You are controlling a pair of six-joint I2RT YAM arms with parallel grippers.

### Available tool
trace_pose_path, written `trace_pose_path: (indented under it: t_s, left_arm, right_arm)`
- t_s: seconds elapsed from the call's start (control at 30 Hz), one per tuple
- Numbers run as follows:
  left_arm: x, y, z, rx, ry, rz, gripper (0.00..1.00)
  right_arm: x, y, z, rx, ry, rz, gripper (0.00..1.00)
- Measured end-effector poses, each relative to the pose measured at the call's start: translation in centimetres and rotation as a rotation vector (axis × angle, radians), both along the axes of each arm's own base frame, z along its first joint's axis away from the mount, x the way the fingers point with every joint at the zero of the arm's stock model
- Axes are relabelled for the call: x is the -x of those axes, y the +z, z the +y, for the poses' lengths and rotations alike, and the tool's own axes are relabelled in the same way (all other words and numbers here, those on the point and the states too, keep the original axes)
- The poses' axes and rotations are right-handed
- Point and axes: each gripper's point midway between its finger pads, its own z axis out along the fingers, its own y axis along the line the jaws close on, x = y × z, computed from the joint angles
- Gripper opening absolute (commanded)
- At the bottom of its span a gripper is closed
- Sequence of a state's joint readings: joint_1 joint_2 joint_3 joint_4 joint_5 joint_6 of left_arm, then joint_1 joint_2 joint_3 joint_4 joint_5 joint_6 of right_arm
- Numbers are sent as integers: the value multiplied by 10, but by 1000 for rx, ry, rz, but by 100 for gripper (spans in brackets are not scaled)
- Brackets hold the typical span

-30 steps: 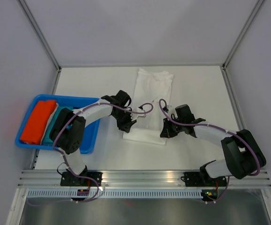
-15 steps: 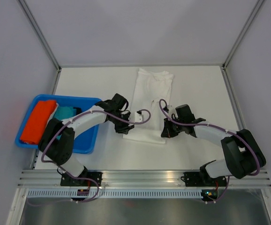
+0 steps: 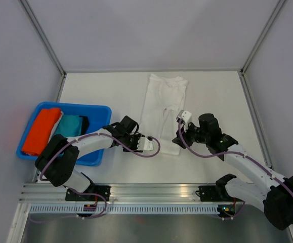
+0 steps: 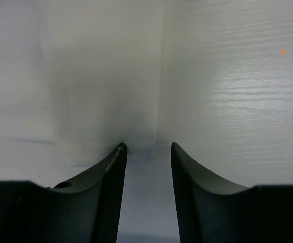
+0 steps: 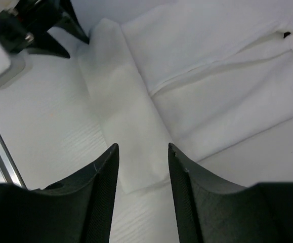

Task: Roll the t-shirts
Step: Roll the tshirt

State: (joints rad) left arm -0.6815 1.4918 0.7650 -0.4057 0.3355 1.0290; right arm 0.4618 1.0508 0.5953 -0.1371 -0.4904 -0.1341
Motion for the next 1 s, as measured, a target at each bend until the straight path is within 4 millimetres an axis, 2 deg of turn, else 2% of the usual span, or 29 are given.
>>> trace_pose_path:
  t_s: [0.1,0.13,0.23,0.4,0.5,0.57,0.63,0.67,0.7,0.83,0.9,1.0]
  left_arm:
    - [-9,-2,-2,0,10,-32,32]
    - [-11,-3,-3,1,11,-38,22]
    - [-16,-5,-5,2,21,-49,3]
    - [-19,-4,-5,-1,27,-61,2]
    - [-18,-4,-4,-3,27,-56,2]
    - [-17,-3,-4,-7,28,-51,2]
    - [-16,-1,-4,-11,32,-37,2]
    - [-16,1,-4,-10,35,-31,2]
    - [-16,3,-5,-7,40,-25,2]
    - [-13,21,-10,17,43,65,2]
    - [-13,34,-17,33,36,133,2]
    - [-10,41,-16,32,39,227,2]
  right_arm:
    - [18,0,4,75,124,-109,53]
    - [25,-5,5,108,165,-135,54]
    - [44,-32,3,216,262,-161,53]
    - [61,-83,-10,391,315,-137,53]
    - [51,-98,-17,459,268,-138,54]
    - [44,-101,-17,466,238,-153,54]
    - [37,-102,-14,462,220,-167,36]
    - [35,-103,-13,463,213,-169,10]
    - [33,-104,-13,468,206,-169,2]
    - [36,-106,-9,451,211,-143,0]
    - [44,-104,-4,427,267,-123,0]
    - [57,-92,3,365,385,-71,0]
